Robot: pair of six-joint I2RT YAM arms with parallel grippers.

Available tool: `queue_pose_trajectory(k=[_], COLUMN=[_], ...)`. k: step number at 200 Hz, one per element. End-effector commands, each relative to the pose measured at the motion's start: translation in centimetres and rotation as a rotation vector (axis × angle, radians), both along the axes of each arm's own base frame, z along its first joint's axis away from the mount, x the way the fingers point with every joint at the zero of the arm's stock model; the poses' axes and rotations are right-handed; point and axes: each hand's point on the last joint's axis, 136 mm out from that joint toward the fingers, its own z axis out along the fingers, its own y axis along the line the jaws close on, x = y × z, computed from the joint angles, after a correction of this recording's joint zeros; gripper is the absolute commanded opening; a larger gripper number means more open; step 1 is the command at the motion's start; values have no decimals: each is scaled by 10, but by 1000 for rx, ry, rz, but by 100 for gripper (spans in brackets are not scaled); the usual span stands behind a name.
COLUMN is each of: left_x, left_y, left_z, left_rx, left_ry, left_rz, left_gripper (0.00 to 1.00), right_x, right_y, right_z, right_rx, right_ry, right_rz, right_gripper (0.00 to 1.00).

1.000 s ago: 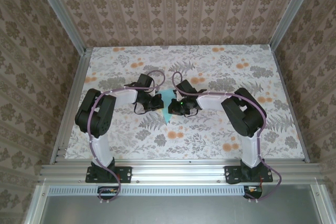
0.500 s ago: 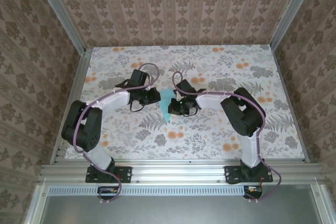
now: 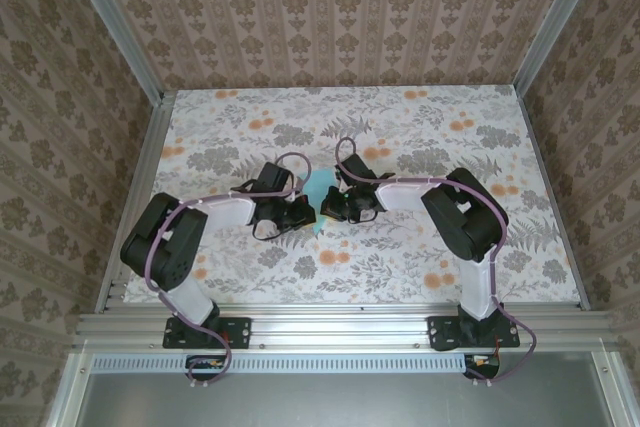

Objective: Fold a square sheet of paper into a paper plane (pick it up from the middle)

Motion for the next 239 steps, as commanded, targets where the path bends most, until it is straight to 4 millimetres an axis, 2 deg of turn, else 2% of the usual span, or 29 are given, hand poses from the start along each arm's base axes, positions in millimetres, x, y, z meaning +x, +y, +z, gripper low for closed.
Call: queue_pose_trajectory(k=[1, 36, 79, 109, 181, 209, 239], left_x=[-2, -4, -13, -22, -44, -48, -47], left_y=[-10, -11, 11, 24, 42, 43, 43], left_z=[-2, -11, -41, -54, -75, -77, -75], left_rx=[-43, -9, 142, 216, 278, 282, 284], left_ry=[25, 40, 74, 92, 151, 159, 155], left_rz=[0, -8, -6, -14, -27, -34, -35], left_gripper=[1, 0, 0, 0, 0, 0, 0], right_x=[-18, -18, -15, -8, 32, 49, 73], right_y=[-24, -23, -20, -17, -37, -49, -67], right_z=[-34, -33, -29, -21, -10, -13, -11], right_rx=[-95, -88, -76, -59, -92, -127, -154], right_ry=[105, 104, 78, 33, -91, -123, -138], right_rz=[-84, -85, -52, 7, 112, 152, 119], right_gripper=[7, 7, 7, 7, 7, 7, 7])
